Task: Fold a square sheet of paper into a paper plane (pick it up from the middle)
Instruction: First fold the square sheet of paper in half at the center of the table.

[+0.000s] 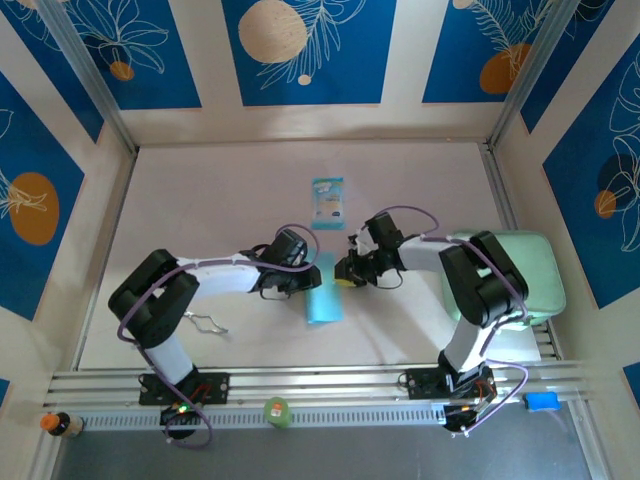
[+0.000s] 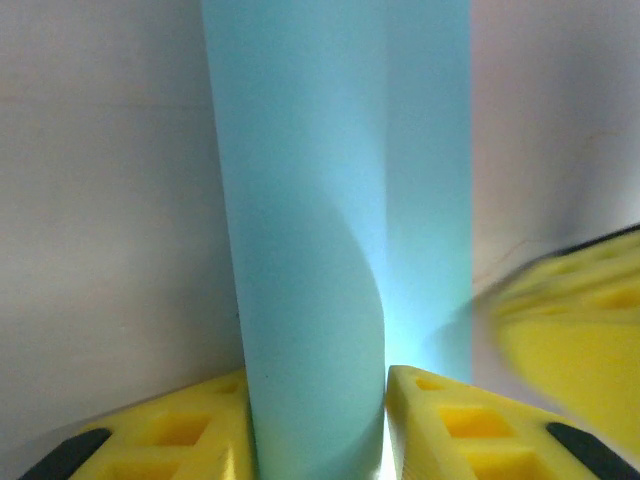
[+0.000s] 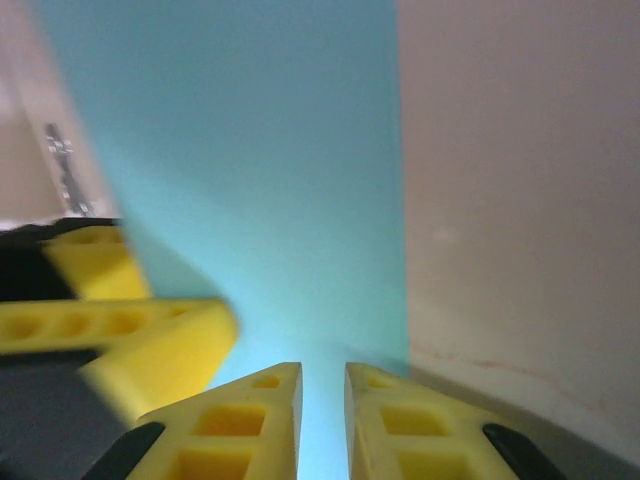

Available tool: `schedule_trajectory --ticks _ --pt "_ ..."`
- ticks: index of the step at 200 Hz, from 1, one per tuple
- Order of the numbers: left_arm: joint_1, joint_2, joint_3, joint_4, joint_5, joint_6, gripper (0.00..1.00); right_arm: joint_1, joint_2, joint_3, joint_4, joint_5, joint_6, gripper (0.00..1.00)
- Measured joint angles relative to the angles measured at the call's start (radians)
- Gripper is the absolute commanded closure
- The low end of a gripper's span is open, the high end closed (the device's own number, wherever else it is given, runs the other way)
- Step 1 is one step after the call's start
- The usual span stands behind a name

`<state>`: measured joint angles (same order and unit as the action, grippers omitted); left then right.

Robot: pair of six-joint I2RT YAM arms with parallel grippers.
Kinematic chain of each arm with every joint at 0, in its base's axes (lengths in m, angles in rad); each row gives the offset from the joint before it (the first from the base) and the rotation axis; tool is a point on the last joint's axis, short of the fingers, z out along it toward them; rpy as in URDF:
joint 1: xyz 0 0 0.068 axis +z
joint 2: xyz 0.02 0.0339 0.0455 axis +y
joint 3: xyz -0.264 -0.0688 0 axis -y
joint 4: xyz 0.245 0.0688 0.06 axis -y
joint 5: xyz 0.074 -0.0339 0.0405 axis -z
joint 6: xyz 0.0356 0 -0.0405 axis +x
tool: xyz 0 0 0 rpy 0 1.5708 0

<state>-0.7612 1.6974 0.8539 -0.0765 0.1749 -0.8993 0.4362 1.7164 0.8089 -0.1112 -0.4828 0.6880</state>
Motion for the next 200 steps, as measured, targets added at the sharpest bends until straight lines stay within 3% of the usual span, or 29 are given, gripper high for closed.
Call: schedule_trajectory --ticks 83,155,178,200 --pt "0.000 0.011 0.034 -0.074 -0.039 0.024 0.62 -0.121 -0.380 -0.060 -0.095 0.158 0.042 0.79" --pt "-0.001 0.026 0.060 -0.113 -0.057 0.033 0.63 -0.130 -0.410 -0.104 -0.129 0.188 0.057 0.79" --pt "-0.003 0.026 0.062 -0.115 -0.058 0.035 0.54 -0.130 -0.410 -0.105 -0.129 0.188 0.058 0.78" --pt "-0.007 0.026 0.070 -0.121 -0.066 0.034 0.53 -0.130 -0.410 -0.105 -0.129 0.188 0.058 0.78"
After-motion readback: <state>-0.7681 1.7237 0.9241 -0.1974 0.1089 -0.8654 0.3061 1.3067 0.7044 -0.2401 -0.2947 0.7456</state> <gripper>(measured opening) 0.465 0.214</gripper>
